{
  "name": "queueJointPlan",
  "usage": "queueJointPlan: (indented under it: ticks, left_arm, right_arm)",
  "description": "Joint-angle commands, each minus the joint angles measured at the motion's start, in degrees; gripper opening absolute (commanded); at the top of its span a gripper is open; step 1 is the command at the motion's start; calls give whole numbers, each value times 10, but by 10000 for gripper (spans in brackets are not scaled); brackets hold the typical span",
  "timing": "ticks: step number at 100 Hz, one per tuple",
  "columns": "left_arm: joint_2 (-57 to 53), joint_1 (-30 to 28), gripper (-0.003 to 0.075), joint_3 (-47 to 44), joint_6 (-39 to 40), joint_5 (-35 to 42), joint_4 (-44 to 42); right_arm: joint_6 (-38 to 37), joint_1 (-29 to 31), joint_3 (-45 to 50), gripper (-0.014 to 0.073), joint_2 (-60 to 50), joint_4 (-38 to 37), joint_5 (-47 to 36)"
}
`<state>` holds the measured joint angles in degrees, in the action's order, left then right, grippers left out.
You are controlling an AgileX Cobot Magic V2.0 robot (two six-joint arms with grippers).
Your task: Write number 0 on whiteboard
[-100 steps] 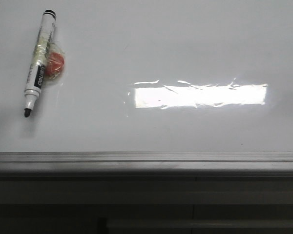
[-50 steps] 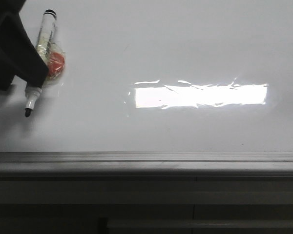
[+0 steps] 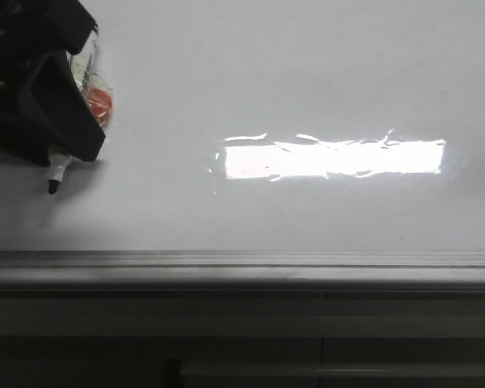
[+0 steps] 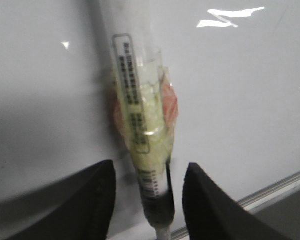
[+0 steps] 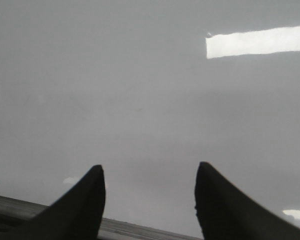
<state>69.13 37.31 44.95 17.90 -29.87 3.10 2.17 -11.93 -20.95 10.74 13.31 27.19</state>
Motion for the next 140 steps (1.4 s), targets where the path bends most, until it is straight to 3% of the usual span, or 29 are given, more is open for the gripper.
queueJointPlan:
  ticks: [1, 17, 35, 47, 54, 59, 65, 70, 82, 97, 115, 140]
  left_arm:
    - [7, 1, 194, 9, 5, 19, -16]
    - [7, 1, -16, 9, 5, 19, -19]
    - [-17, 16, -19, 9, -13, 15, -11]
    - [-55, 63, -19, 9, -76, 3, -4]
    - [-84, 120, -19, 11, -140, -11, -3]
    - [-92, 144, -19, 12, -179, -17, -3]
    - [-101, 190, -19, 17, -239, -25, -5]
    - [-104, 220, -20, 17, -277, -26, -10]
    - [-103, 298, -20, 17, -355, -37, -54]
    - [-103, 367, -20, 17, -356, -38, -141]
    - [-103, 378, -20, 17, -356, -38, -153]
    - [-103, 378, -20, 17, -356, -52, -162]
  right_arm:
    - [6, -2, -20, 350, 12, -3, -32]
    - [6, -2, -20, 350, 12, 1, -23]
    - [12, -2, -20, 350, 12, 56, 31]
    - [179, -2, -26, 350, 12, 183, 75]
    - [352, -2, -39, 350, 20, 310, 112]
    - [433, -2, -50, 350, 32, 374, 136]
    - [504, -15, -64, 350, 50, 443, 157]
    - [516, -33, -73, 350, 62, 469, 151]
    - [550, -82, -108, 350, 98, 445, 166]
    - [555, -172, -150, 350, 148, 358, 171]
    - [555, -296, -198, 350, 242, 267, 155]
    - [553, -350, -218, 350, 337, 320, 29]
